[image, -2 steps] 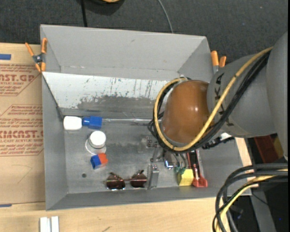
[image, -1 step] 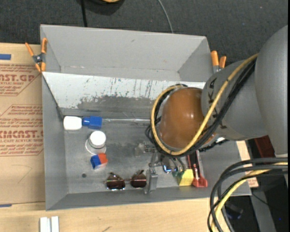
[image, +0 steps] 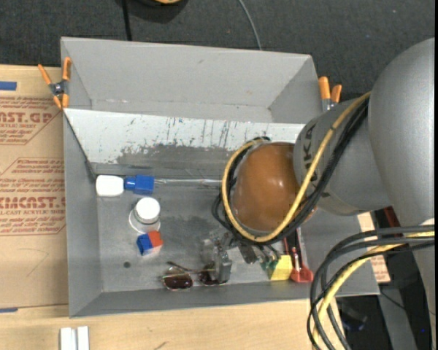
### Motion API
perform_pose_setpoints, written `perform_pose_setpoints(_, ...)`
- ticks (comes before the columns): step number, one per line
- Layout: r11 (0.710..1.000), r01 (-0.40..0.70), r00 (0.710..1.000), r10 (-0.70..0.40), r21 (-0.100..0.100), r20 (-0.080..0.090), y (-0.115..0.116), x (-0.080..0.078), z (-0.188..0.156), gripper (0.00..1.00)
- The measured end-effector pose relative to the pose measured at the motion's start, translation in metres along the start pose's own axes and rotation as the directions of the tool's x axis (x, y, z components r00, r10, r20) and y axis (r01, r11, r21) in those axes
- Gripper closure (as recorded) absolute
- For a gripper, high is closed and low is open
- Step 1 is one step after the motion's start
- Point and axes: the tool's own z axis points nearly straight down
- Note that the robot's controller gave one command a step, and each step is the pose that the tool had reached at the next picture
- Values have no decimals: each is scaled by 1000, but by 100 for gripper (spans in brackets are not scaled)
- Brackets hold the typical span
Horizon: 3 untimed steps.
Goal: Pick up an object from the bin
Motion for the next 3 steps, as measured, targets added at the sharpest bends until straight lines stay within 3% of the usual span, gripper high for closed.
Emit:
perform_pose_setpoints(1,1000,0,1000,0,0,0,0,0,0,100)
perform_pose_setpoints(2,1000,-30,999,30,-1,-9,1,0,-48,100)
perform_pose_setpoints(3,1000,8,1000,-8,0,3,-11,-5,-75,100)
